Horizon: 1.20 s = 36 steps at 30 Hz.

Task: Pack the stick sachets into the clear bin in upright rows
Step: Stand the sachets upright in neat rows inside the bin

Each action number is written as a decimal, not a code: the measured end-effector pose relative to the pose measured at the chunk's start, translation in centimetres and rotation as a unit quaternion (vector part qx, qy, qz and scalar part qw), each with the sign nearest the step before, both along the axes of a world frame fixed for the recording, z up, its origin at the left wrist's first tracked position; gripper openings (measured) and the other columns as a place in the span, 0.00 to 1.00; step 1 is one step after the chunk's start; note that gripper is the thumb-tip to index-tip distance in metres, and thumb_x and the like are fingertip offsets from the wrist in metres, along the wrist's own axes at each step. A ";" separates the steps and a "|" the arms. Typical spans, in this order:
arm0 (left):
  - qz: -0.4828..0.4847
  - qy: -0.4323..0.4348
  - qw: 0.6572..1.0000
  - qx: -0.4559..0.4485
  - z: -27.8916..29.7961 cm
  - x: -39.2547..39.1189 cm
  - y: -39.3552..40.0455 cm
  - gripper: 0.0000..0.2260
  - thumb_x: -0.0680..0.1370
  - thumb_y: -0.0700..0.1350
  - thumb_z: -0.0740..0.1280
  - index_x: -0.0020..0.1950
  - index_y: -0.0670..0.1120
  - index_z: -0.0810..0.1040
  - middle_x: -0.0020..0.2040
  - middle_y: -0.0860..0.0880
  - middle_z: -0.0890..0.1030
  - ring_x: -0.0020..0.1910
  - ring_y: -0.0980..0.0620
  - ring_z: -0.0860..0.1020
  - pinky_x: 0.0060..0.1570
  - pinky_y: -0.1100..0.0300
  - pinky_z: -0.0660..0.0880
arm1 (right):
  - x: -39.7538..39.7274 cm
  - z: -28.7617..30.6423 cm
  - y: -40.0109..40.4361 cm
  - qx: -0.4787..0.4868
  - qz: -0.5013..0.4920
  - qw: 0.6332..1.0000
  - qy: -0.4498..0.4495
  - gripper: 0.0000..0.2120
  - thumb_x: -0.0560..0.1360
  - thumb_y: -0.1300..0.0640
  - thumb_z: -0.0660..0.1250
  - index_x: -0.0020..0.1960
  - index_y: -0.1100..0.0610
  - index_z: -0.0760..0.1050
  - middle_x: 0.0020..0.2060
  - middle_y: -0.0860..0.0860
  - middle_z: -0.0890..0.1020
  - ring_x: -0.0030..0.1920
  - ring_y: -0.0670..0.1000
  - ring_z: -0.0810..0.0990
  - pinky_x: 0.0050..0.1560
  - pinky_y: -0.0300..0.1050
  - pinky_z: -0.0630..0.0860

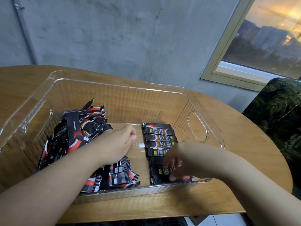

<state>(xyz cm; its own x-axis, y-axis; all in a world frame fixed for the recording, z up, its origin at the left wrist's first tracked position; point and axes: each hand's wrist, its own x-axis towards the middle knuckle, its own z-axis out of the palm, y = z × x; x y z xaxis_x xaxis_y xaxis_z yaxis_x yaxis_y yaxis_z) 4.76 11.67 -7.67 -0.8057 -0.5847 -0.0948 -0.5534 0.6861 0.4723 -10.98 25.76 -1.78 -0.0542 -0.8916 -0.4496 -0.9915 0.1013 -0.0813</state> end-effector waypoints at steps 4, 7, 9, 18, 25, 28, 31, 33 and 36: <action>-0.001 0.001 1.000 -0.004 0.1 0.0 0.0 0.09 0.83 0.52 0.50 0.55 0.53 0.67 0.42 0.56 0.77 0.36 0.62 0.70 0.33 0.66 0.62 | 0.3 -1.1 -0.5 0.027 -0.006 1.000 -0.008 0.10 0.73 0.55 0.70 0.54 0.52 0.80 0.47 0.48 0.84 0.45 0.49 0.81 0.43 0.39 0.73; -0.005 0.000 1.000 -0.009 0.0 0.0 0.0 0.09 0.83 0.52 0.50 0.55 0.53 0.67 0.44 0.56 0.78 0.38 0.62 0.70 0.34 0.65 0.62 | 0.5 -1.9 -0.6 0.042 -0.004 0.999 0.003 0.08 0.73 0.56 0.70 0.52 0.53 0.80 0.45 0.50 0.84 0.45 0.52 0.82 0.44 0.42 0.76; -0.005 -0.001 1.000 -0.011 0.0 0.0 0.0 0.09 0.83 0.52 0.50 0.55 0.53 0.67 0.41 0.56 0.76 0.37 0.62 0.70 0.32 0.66 0.61 | 0.4 -2.0 -0.7 0.023 0.005 1.000 0.001 0.06 0.73 0.56 0.70 0.51 0.51 0.80 0.42 0.47 0.83 0.42 0.49 0.81 0.44 0.41 0.77; -0.013 -0.016 1.000 -0.014 0.1 0.0 0.0 0.08 0.83 0.52 0.49 0.56 0.53 0.66 0.52 0.56 0.80 0.45 0.55 0.72 0.42 0.57 0.63 | 1.4 -2.4 -1.0 0.011 0.007 0.995 -0.098 0.15 0.79 0.55 0.58 0.55 0.42 0.80 0.51 0.43 0.82 0.45 0.45 0.79 0.48 0.38 0.74; -0.015 -0.019 1.000 -0.018 -0.3 -0.1 -0.3 0.06 0.83 0.50 0.49 0.55 0.54 0.64 0.54 0.56 0.79 0.48 0.54 0.74 0.44 0.58 0.65 | 0.9 -1.7 -1.2 -0.047 -0.013 0.991 -0.128 0.11 0.79 0.57 0.62 0.56 0.47 0.80 0.41 0.41 0.81 0.38 0.38 0.77 0.40 0.28 0.68; -0.011 -0.011 1.000 -0.007 -0.8 -0.1 -0.6 0.06 0.84 0.48 0.49 0.57 0.54 0.63 0.56 0.56 0.78 0.49 0.56 0.76 0.48 0.58 0.70 | 1.1 -2.0 -1.9 -0.075 -0.022 0.990 -0.122 0.08 0.76 0.53 0.67 0.54 0.48 0.80 0.42 0.41 0.80 0.38 0.38 0.75 0.40 0.27 0.68; -0.005 0.005 1.000 -0.002 -1.0 -0.2 -0.8 0.07 0.83 0.45 0.50 0.59 0.52 0.63 0.54 0.57 0.76 0.48 0.57 0.78 0.50 0.60 0.73 | 2.5 -2.7 -2.6 -0.064 -0.020 0.983 -0.170 0.08 0.74 0.52 0.70 0.52 0.51 0.81 0.42 0.44 0.81 0.39 0.40 0.76 0.40 0.28 0.68; -0.002 0.014 1.000 0.000 -1.0 -0.2 -0.8 0.08 0.83 0.43 0.50 0.60 0.50 0.63 0.53 0.57 0.75 0.47 0.58 0.78 0.51 0.58 0.74 | 3.5 -3.1 -3.0 -0.060 -0.029 0.981 -0.183 0.10 0.73 0.51 0.72 0.52 0.52 0.81 0.46 0.47 0.83 0.43 0.44 0.77 0.41 0.33 0.70; -0.003 0.016 1.000 0.000 -1.0 -0.2 -0.8 0.09 0.82 0.41 0.51 0.62 0.48 0.61 0.53 0.56 0.75 0.48 0.57 0.78 0.53 0.54 0.74 | 4.5 -3.4 -3.8 -0.068 -0.044 0.984 -0.160 0.13 0.72 0.53 0.73 0.54 0.56 0.80 0.48 0.51 0.83 0.45 0.48 0.77 0.41 0.35 0.71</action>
<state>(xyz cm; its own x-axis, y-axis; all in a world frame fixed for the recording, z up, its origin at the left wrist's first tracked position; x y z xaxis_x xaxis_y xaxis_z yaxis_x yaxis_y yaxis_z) 4.56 10.85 -8.68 -0.8121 -0.5794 -0.0691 -0.5337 0.6897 0.4894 -6.52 21.94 -5.22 -0.0079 -0.9429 -0.3329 -0.9008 0.1513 -0.4071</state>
